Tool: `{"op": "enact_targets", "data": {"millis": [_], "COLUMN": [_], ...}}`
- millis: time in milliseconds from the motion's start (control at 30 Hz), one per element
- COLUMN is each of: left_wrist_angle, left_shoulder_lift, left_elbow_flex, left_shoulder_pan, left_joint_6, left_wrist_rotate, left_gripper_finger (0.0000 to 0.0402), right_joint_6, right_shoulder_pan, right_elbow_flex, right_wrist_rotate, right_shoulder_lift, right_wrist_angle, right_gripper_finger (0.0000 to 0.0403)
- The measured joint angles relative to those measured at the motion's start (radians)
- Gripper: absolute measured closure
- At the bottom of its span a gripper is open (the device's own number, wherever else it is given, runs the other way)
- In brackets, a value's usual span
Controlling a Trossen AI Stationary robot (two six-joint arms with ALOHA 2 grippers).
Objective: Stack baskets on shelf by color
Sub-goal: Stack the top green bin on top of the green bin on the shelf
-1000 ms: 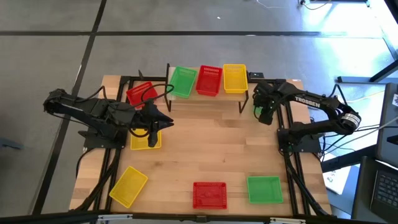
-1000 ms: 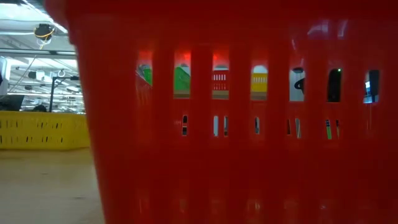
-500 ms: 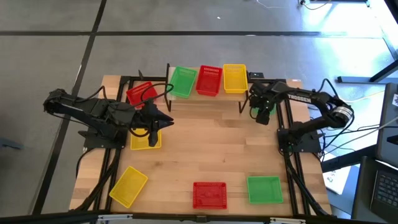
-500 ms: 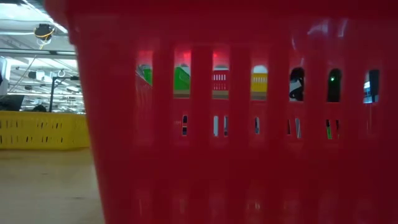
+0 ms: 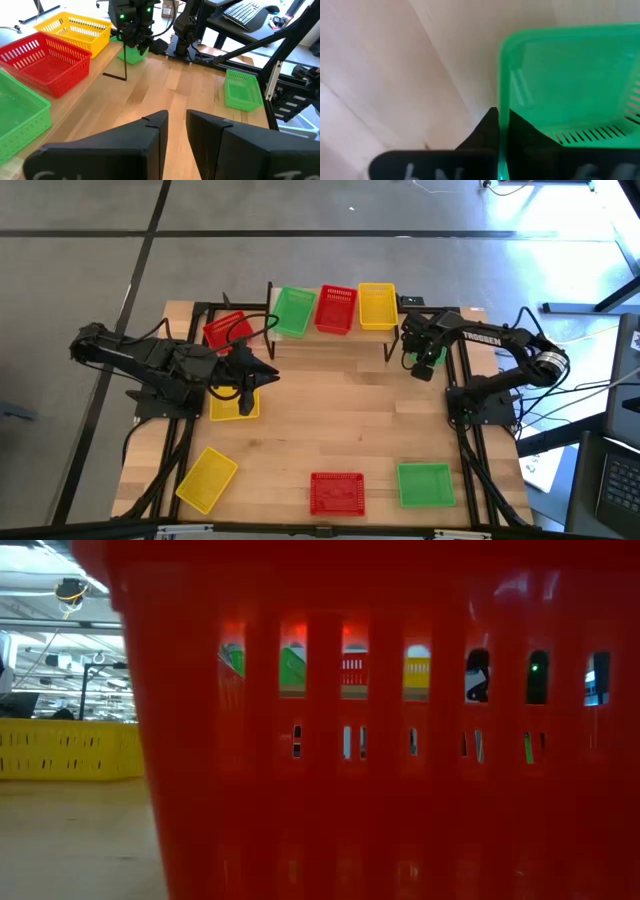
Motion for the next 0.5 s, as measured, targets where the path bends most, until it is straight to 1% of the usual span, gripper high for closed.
{"op": "enact_targets", "data": {"millis": [167,267,367,500], "left_wrist_angle": [0.0,0.0,0.0,0.0], "left_shoulder_lift": [0.0,0.0,0.0,0.0], "left_elbow_flex": [0.0,0.0,0.0,0.0], "left_shoulder_pan": [0.0,0.0,0.0,0.0], "left_joint_6": [0.0,0.0,0.003,0.003], "left_wrist_rotate": [0.0,0.0,0.0,0.0], "left_gripper_finger": [0.0342,0.0342,0.0342,0.0342], "right_joint_6": [0.058,0.119,0.188,0.299], "right_shoulder_pan": [0.023,0.05,0.095,0.194], "right_elbow_flex": [0.01,0.03,0.058,0.116], "right_wrist_rotate": [0.031,0.045,0.054,0.048], "right_shoulder_lift": [-0.075,-0.126,-0.176,-0.224], "right_wrist_angle": [-0.097,-0.18,-0.262,-0.405], "right_gripper_finger": [0.0401,0.0401,0.0401,0.0402]}}
